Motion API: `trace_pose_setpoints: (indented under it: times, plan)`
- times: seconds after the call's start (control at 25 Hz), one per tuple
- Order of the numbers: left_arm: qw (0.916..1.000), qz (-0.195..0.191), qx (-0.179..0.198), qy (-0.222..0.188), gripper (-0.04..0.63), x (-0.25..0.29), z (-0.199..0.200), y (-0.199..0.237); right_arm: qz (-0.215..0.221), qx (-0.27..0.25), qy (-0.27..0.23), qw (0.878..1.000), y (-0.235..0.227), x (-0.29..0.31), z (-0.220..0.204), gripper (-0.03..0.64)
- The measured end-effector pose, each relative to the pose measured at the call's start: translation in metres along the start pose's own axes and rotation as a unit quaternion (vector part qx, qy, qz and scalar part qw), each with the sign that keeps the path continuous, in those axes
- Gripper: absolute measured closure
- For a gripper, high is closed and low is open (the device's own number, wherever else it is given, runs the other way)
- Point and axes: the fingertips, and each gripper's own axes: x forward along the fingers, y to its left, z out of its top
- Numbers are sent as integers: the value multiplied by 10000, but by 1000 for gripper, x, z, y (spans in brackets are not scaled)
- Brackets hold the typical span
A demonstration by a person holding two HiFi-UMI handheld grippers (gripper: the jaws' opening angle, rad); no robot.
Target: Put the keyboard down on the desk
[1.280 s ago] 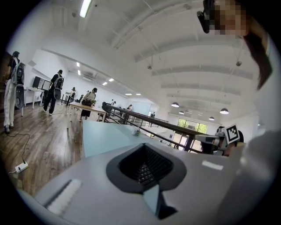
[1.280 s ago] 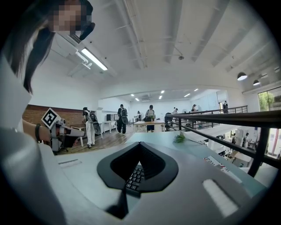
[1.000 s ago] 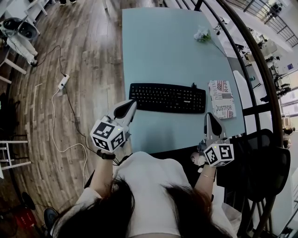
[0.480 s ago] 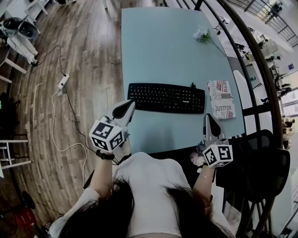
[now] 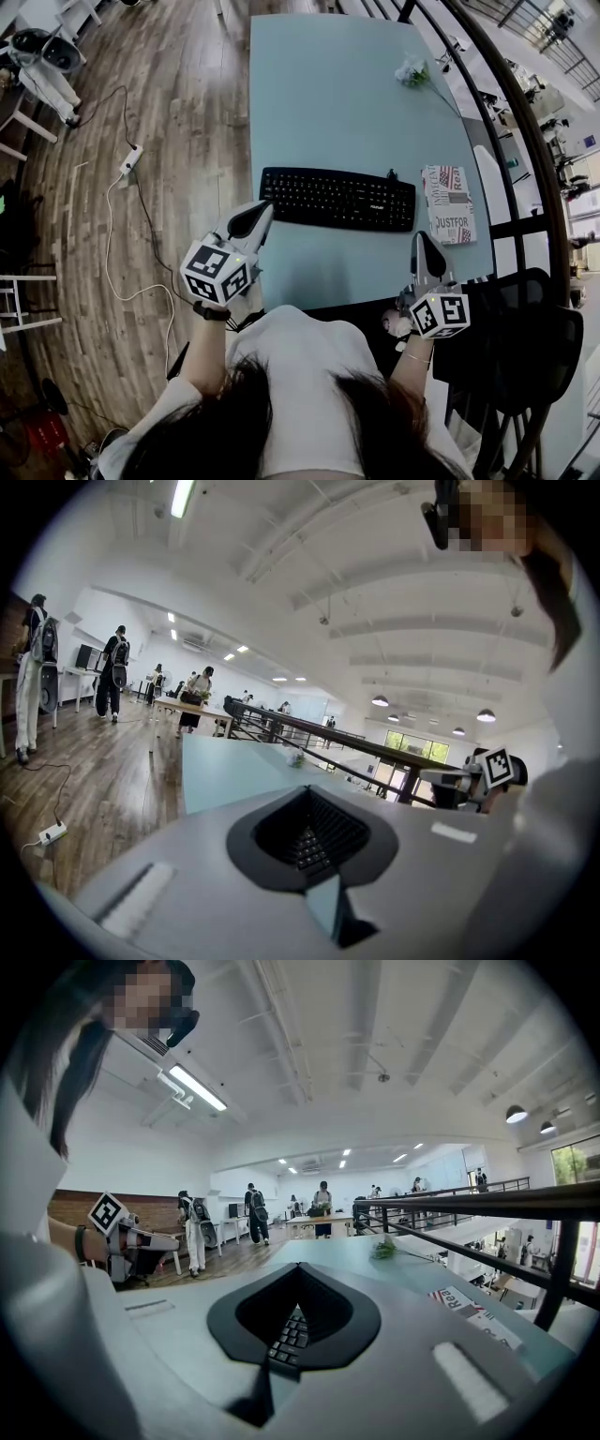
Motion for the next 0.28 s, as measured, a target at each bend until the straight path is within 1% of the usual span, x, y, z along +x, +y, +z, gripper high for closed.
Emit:
trace_pose_setpoints:
  times: [0.28]
  plan:
    - [10000, 90, -19, -2, 538, -1, -3, 7, 50, 17, 0, 10000, 1, 7, -3, 616]
